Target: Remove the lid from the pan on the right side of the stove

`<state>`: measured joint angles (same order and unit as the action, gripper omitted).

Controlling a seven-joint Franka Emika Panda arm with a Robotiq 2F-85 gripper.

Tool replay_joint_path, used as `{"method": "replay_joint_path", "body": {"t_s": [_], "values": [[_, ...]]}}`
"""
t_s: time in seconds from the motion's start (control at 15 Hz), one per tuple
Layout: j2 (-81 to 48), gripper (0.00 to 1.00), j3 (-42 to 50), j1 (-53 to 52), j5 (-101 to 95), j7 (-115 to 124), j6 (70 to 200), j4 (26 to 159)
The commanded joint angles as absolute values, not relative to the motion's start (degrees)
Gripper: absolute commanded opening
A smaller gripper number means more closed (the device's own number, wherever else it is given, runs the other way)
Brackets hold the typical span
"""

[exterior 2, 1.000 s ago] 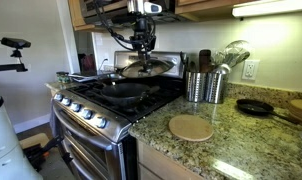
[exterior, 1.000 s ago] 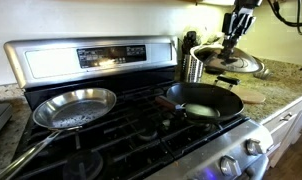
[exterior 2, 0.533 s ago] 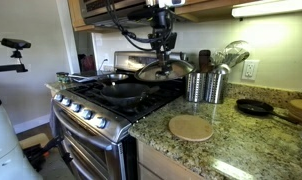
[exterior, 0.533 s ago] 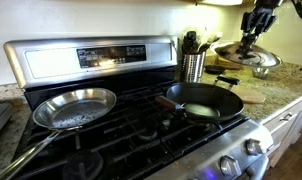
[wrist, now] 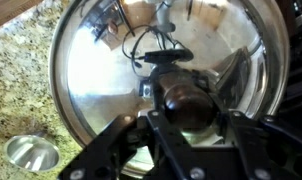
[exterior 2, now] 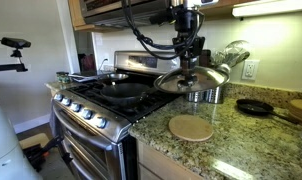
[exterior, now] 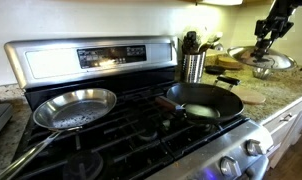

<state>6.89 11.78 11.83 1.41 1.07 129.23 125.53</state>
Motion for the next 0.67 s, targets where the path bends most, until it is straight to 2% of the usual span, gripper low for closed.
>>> {"method": "replay_joint_path", "body": {"t_s": [0.0,0.6], "values": [[1.8,0.21,13.1,13.1,1.4,3.7,129.8,121.8],[-10.0,0.21,13.6,13.6,5.3,3.2,131.3,117.2]]}}
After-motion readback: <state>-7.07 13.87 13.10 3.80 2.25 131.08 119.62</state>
